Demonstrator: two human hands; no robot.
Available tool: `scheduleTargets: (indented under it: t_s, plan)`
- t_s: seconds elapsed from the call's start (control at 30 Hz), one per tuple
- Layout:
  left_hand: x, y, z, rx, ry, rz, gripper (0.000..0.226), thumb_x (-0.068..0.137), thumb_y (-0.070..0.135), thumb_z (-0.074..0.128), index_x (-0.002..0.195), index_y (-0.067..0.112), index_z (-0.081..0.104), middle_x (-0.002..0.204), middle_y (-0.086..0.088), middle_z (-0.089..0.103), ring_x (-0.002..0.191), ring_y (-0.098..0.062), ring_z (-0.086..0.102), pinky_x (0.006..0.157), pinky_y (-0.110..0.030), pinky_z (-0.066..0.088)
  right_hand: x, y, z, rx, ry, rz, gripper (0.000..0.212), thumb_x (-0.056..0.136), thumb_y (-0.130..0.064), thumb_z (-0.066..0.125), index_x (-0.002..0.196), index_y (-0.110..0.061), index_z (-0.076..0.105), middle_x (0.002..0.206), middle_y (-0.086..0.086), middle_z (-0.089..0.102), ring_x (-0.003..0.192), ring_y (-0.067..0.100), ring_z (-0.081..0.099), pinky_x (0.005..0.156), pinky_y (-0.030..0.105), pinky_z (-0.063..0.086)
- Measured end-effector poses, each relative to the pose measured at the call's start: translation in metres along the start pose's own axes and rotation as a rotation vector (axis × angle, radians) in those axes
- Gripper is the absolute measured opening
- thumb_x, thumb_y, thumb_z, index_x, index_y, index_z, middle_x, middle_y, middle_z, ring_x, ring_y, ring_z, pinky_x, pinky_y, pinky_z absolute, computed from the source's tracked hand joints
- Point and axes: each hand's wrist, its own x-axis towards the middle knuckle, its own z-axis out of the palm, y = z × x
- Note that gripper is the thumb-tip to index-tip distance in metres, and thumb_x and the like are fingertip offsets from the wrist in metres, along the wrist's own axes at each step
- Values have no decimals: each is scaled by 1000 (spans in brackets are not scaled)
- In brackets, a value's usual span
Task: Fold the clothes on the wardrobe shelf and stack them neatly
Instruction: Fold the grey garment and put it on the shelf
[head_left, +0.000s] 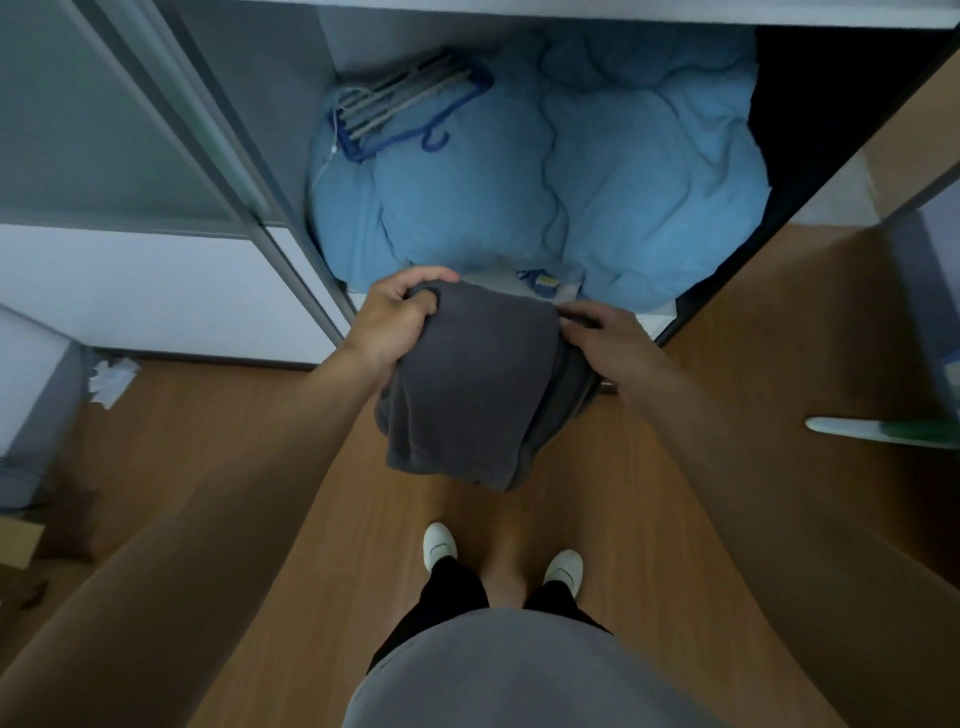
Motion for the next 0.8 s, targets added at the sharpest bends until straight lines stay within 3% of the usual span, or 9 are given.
scheduleTargets:
  t_s: [0.03,0.1,0.17,0.27,0.37,0.53,0.6,0.7,0.8]
  plan:
    - [1,5,-2,-25,10,-3,41,86,-6,45,107,14,74,95,0,73,85,-12,67,75,-21,57,-2,-6,0,5,-101,52,32,87,-39,73,118,-33,68,121,-4,69,104,11,66,82,23,54]
    - [1,17,-9,-88,29,-24,41,86,-8,42,105,13,72,92,-2,72,79,-12,67,71,-20,57,-6,-15,2,68,-308,148,61,65,-53,87,119,-34,65,113,-9,72,96,10,71,73,25,58]
    - [2,27,-17,-136,35,-34,42,86,-10,40,106,11,71,95,-7,71,80,-15,66,73,-23,57,-10,-25,11,-86,-416,119,79,50,-55,93,120,-36,60,112,-12,69,97,11,70,73,27,59]
    - [5,38,-35,-150,-36,-51,42,88,-10,44,115,10,69,106,-12,70,91,-21,66,84,-31,56,-11,-36,30,-401,-284,-32,53,59,-36,89,104,-21,64,97,-5,67,90,14,64,74,28,55]
    - [11,40,-66,-20,-240,-38,50,86,-8,64,130,17,63,124,-10,66,111,-21,66,96,-28,54,-6,-51,30,-329,-130,-58,19,64,-13,78,77,-8,65,67,1,63,66,15,62,59,26,47]
    - [21,26,-90,721,-375,141,99,65,23,92,146,34,38,134,5,49,121,-15,48,106,-26,38,-7,-88,23,-274,-155,-64,18,60,-6,74,60,-14,58,50,-5,57,47,7,58,44,17,40]
    - [29,20,-90,895,-288,259,92,64,29,91,142,33,42,128,-3,52,118,-22,50,101,-30,41,-7,-101,25,-289,-161,-59,18,59,-6,73,59,-14,57,49,-5,55,43,5,55,40,13,36]
    - [41,15,-95,1010,-146,365,61,63,32,86,119,32,62,112,-6,47,110,-28,51,96,-36,46,-10,-117,31,-313,-193,-72,15,58,-9,73,66,-13,60,52,-4,54,45,7,54,41,14,35]
    - [52,16,-101,1017,-206,390,51,61,28,87,106,29,62,126,-3,37,116,-25,45,102,-39,45,-15,-129,37,-382,-226,-95,20,55,-17,74,67,-15,58,56,-3,53,51,9,53,46,19,35]
